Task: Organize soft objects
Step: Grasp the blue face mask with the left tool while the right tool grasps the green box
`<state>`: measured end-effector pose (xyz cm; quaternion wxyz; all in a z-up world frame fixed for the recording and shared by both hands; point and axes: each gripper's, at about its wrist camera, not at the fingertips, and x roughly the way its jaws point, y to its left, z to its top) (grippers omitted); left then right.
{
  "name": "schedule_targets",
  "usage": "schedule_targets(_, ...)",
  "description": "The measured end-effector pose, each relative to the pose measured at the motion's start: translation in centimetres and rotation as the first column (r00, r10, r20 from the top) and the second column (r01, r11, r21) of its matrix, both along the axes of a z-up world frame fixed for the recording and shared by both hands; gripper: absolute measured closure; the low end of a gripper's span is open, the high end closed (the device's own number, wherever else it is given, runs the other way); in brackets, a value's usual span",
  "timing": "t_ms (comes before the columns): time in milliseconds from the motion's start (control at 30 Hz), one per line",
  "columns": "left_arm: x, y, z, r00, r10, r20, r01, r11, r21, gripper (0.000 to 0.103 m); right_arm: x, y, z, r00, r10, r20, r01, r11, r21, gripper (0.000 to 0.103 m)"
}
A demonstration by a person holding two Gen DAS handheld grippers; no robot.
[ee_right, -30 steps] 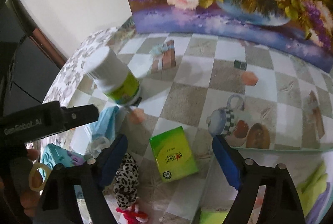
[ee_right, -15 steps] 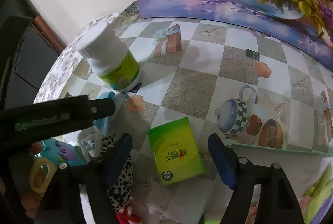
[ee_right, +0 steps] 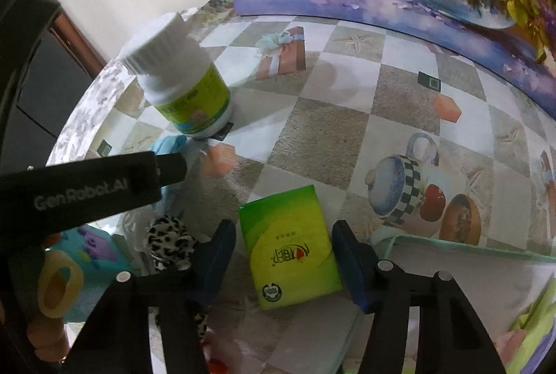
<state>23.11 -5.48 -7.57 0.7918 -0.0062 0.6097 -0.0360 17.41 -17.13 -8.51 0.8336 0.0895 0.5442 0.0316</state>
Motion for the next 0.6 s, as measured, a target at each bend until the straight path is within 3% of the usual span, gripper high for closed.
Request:
schedule_targets(167, -0.1, -0.6, -0.7, 1.0, -0.009, -0.001, 0.009, 0.999, 0.038, 0.055, 0.0, -0.2, 0.0, 1.0, -0.009, -0.003, 0.009, 1.0, -0.003, 0.047)
schedule_targets(267, -0.1, -0.8, -1.1, 1.0, -0.013, -0.006, 0.013, 0.999, 0.04, 0.069, 0.0, -0.2, 0.0, 1.0, -0.009, -0.004, 0.008, 1.0, -0.008, 0.047)
schedule_targets(600, -0.1, -0.8, -0.8, 1.0, -0.018, 0.004, 0.017, 0.999, 0.038, 0.087, 0.0, -0.3, 0.1, 1.0, -0.012, -0.003, 0.012, 1.0, 0.001, 0.047)
